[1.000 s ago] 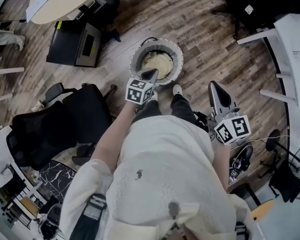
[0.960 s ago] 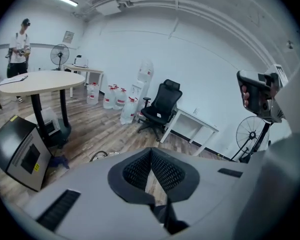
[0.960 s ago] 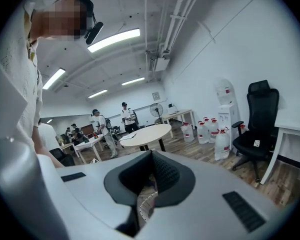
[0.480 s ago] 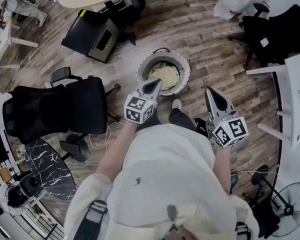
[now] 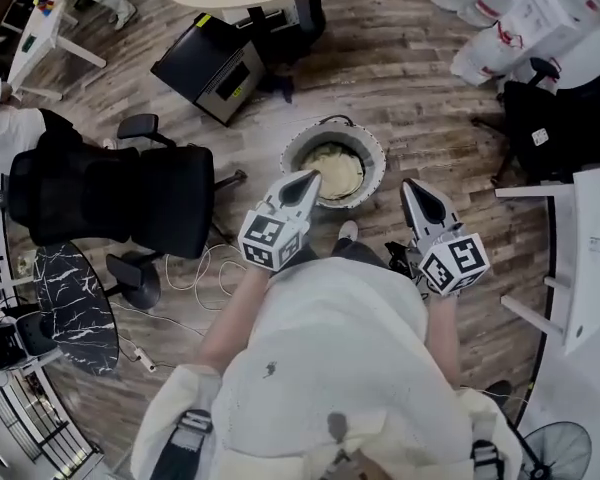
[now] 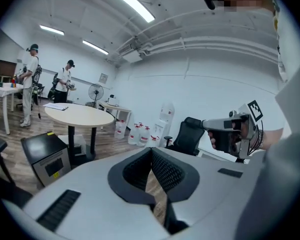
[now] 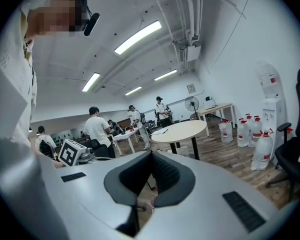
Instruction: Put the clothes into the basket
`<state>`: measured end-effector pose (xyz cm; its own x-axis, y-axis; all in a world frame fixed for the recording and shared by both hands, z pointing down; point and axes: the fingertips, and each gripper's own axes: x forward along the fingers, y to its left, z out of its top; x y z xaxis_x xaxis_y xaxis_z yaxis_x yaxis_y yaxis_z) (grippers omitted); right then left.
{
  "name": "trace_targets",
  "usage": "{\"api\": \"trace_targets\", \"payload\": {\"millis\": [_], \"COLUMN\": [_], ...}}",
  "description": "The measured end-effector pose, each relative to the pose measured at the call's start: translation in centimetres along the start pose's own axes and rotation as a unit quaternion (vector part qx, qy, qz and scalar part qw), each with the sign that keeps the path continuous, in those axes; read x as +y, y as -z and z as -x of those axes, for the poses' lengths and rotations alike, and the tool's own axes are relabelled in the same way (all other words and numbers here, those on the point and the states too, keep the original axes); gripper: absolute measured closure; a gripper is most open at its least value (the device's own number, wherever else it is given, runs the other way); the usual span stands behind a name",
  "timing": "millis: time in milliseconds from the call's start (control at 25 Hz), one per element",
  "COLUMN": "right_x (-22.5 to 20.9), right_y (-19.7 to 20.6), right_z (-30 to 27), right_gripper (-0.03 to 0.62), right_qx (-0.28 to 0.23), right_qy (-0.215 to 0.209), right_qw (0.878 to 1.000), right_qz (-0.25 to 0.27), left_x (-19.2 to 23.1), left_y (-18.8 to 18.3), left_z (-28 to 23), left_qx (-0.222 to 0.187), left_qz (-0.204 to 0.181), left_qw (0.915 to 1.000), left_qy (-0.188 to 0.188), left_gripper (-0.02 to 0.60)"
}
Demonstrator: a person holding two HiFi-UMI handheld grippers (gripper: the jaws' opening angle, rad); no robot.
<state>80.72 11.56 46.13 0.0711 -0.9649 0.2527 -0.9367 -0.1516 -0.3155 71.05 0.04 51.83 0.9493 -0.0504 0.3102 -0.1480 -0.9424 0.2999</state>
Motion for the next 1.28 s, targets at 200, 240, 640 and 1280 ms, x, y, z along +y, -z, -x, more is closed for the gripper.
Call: {"api": "trace_targets", "payload": {"millis": [200, 240, 640, 1280], "right_x": [0.0, 0.0, 1.0, 4.8], "right_y": [-0.9, -1.3, -8.1, -15.4], "right_z": [0.4, 0.4, 2.7, 6.7], "right_gripper": [0.586, 0.586, 0.586, 0.586], "right_qx": [0.002, 0.002, -0.053, -0.115], "right_qy": [-0.037, -0.042, -0.099, -0.124], "right_qw": [0.999, 0.999, 0.992, 0.981], "right_qz": [0.016, 0.021, 0.059, 0.091], "left_x": [-1.2, -1.5, -4.3, -8.1], "left_y": [-1.4, -1.8, -9.1, -16.9], "left_z": [2.3, 2.7, 6.4, 12.1], "left_qx": [-0.030, -0.037, -0.132, -0.216], "left_qz": [0.005, 0.003, -0.037, -0.075], "left_qw": [0.9987, 0.9982, 0.9868, 0.9664], "left_qy": [-0.041, -0.047, -0.085, -0.116], "left_gripper": [0.560, 0.561, 0.561, 0.561]}}
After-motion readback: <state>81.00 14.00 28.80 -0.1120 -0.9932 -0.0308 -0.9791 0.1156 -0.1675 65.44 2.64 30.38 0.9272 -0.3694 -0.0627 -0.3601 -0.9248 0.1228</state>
